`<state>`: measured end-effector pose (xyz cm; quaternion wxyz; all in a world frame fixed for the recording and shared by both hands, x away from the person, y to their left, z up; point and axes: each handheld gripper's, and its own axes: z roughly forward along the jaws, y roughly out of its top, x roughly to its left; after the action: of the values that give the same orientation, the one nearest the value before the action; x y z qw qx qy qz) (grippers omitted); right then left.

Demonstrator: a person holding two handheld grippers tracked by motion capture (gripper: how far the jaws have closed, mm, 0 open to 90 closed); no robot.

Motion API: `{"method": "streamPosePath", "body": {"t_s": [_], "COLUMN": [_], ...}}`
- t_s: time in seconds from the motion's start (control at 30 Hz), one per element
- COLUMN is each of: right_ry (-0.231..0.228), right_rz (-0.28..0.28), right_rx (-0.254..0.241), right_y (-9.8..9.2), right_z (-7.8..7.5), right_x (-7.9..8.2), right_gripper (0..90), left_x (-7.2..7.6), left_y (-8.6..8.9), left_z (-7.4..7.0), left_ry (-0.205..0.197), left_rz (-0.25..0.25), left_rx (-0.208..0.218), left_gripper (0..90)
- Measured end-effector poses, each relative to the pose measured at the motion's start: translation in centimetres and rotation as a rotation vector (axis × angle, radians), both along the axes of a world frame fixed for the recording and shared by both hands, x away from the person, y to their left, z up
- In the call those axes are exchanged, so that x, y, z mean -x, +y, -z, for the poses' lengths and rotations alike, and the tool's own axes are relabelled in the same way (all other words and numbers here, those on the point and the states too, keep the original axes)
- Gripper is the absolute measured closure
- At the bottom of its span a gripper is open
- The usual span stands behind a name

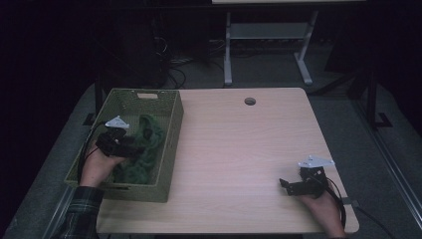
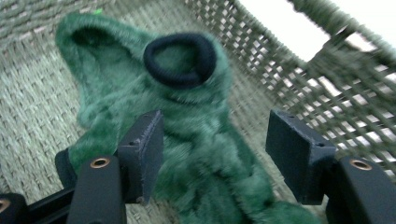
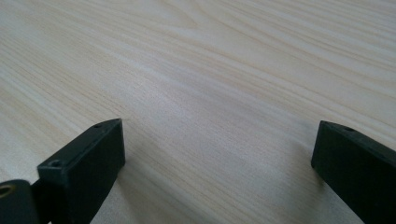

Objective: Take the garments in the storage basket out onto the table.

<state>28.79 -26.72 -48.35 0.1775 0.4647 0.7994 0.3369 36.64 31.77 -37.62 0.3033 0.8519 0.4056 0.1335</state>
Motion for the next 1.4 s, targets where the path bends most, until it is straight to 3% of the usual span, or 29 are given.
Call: {"method": "streamPosePath", "body": {"t_s": [0.3,0.6,0.83,0.97,1.07,1.13,1.4], "right_ry": [0.000,0.000,-0.002,-0.004,-0.004,-0.003,-0.001], "right_rz": [0.000,0.000,0.000,-0.002,-0.001,-0.001,0.001], "right_rx": [0.000,0.000,0.002,0.002,0.002,0.002,0.001], "right_y": [0.0,0.0,0.0,0.0,0.0,0.0,0.0], "right_z": [0.0,0.0,0.0,0.0,0.0,0.0,0.0], "right_x": [0.0,0.0,0.0,0.0,0.0,0.0,0.0], "right_gripper": [2.3,2.4,2.3,2.3,2.3,2.3,2.3], "left_x": [-1.0,-1.8,-1.8,-1.7,-1.6,-1.5,-1.1], "left_y": [0.6,0.2,0.3,0.4,0.5,0.6,1.0], "left_z": [1.9,3.4,3.9,3.8,3.5,3.4,2.2], "left_ry": [0.072,0.147,0.207,0.227,0.232,0.228,0.171], "left_rz": [-0.024,-0.033,-0.018,-0.006,-0.023,-0.016,-0.013], "left_rx": [-0.030,-0.041,-0.029,-0.027,0.007,0.001,0.050], "left_gripper": [27.6,27.3,44.0,62.5,74.5,75.3,77.3]}}
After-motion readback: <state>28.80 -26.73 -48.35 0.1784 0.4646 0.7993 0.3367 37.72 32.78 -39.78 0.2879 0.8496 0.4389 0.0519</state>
